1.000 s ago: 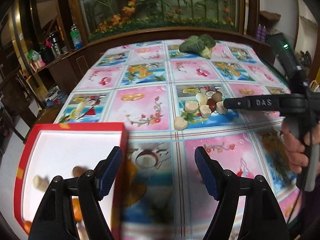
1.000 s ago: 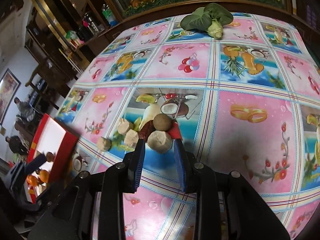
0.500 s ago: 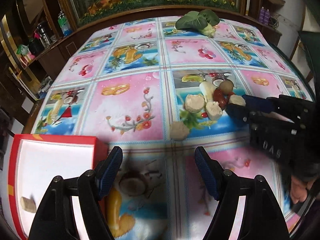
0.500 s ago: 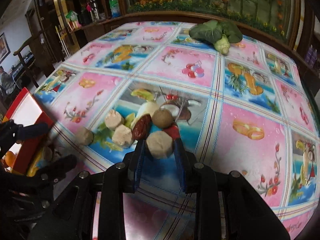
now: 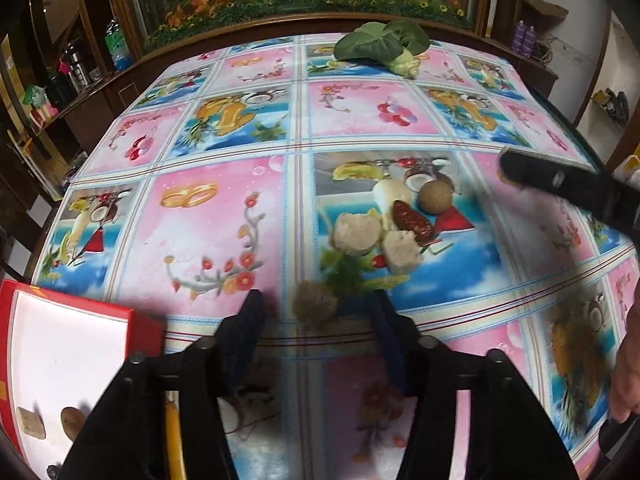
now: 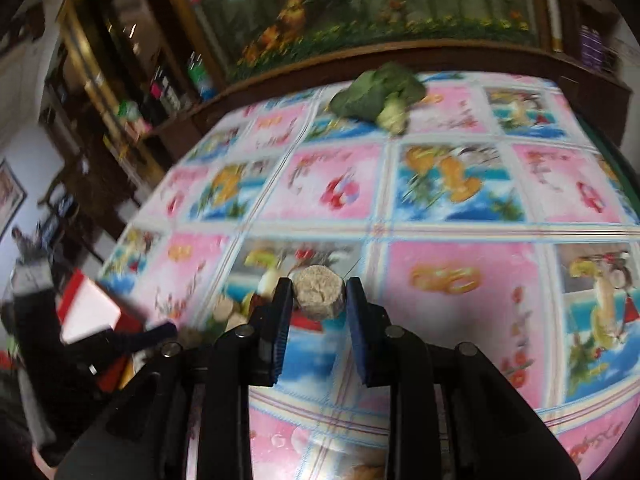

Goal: Organize fruits
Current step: 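Grasp a beige square cake with the right tool while the left tool grasps another cake, then carry both beige cakes to the white tray and open both tools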

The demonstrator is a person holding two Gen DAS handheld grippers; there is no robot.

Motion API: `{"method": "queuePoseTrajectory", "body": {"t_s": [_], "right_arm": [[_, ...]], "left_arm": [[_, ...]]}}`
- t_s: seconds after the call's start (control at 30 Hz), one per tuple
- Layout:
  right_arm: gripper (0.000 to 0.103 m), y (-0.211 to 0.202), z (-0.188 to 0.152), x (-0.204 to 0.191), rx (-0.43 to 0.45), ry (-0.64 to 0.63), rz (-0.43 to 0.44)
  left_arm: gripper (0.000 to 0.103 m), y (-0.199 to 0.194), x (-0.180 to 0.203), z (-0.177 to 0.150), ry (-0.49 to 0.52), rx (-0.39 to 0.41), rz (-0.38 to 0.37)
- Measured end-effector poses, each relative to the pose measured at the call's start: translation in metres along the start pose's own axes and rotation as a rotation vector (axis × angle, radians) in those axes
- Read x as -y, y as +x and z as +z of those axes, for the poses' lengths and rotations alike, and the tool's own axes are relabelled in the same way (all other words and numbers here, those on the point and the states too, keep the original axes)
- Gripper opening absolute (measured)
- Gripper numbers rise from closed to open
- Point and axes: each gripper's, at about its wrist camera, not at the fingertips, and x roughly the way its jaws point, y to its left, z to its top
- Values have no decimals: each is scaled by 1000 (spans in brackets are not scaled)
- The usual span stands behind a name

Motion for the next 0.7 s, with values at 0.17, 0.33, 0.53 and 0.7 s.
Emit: {"method": "queuePoseTrajectory", "body": {"t_s": [0.17, 0.33, 0.53, 0.7], "right_arm": [[29, -10, 3, 5, 37, 47, 12], [29, -13, 2, -1, 46, 27, 17], [29, -19, -3, -12, 63, -12, 30], [29, -25, -9, -21, 93, -29, 51]], "left_arm": [[23, -1, 5, 0, -7, 10, -46], [21, -7, 9, -7, -26, 26, -52], [21, -41, 14, -19, -35, 106, -73], [21, -76, 15, -30, -48, 193, -68]]}}
